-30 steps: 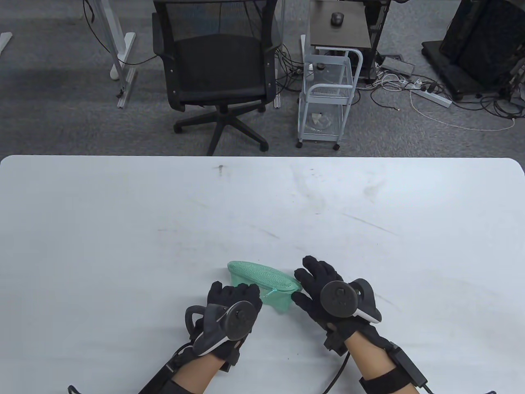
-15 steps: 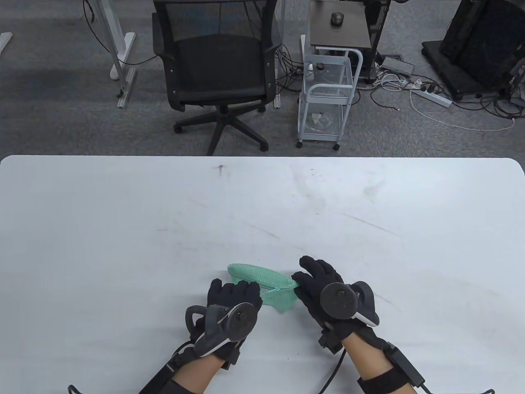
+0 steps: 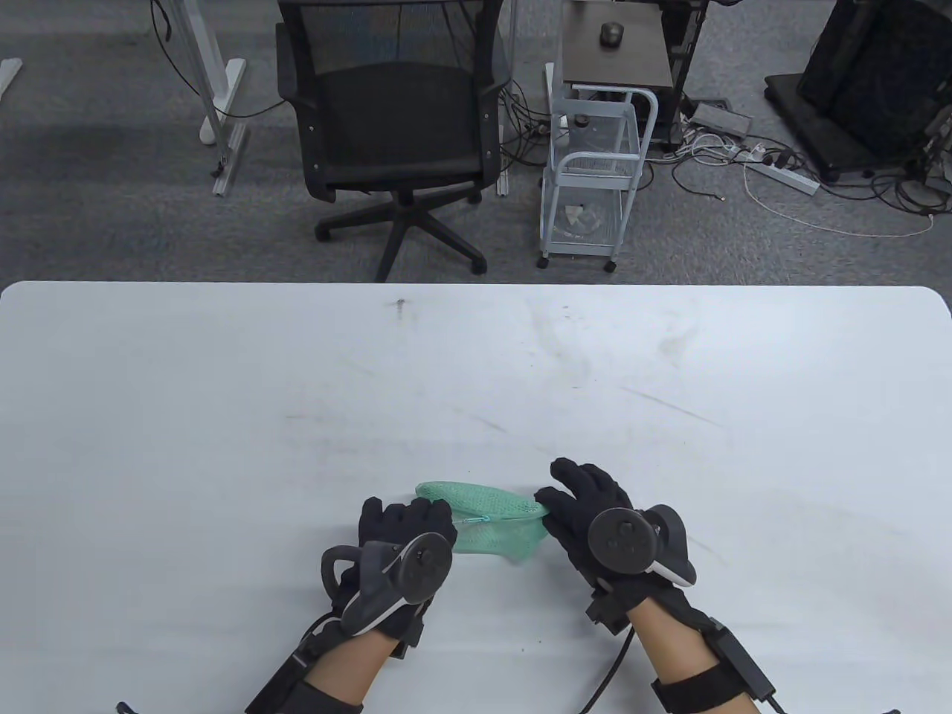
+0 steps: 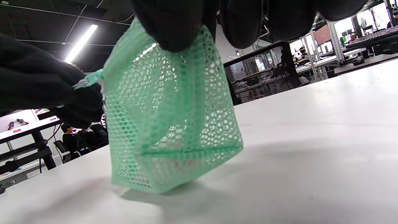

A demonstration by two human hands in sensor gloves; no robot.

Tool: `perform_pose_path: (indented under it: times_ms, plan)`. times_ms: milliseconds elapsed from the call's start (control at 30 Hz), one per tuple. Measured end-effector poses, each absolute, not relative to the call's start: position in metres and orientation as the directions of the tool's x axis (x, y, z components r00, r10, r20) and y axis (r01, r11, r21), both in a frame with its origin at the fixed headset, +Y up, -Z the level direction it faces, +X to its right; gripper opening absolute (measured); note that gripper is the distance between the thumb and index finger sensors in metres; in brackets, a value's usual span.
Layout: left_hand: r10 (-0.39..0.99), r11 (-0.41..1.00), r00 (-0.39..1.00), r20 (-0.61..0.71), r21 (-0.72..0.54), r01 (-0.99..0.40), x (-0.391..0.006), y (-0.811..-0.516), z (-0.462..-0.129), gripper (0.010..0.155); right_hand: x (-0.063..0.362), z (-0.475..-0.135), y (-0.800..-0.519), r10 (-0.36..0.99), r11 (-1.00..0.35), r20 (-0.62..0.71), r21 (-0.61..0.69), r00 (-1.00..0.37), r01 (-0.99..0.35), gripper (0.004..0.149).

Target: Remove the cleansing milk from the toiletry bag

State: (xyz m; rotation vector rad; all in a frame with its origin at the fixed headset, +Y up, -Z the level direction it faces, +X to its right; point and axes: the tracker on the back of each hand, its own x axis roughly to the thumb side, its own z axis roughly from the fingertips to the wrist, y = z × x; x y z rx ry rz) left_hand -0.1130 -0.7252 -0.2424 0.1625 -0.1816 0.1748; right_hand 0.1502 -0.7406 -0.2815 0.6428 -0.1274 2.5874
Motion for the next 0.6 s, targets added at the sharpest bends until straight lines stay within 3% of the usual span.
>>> perform_pose_path:
  times_ms: [600]
  plan:
    - [0.161, 0.976, 0.974, 0.161, 0.118, -0.181, -0.118, -0.724, -0.246, 0.043, 0.168, -0.291, -0.741, 0.44, -0.883, 0.41, 0.033, -0.799, -0.469, 0.041]
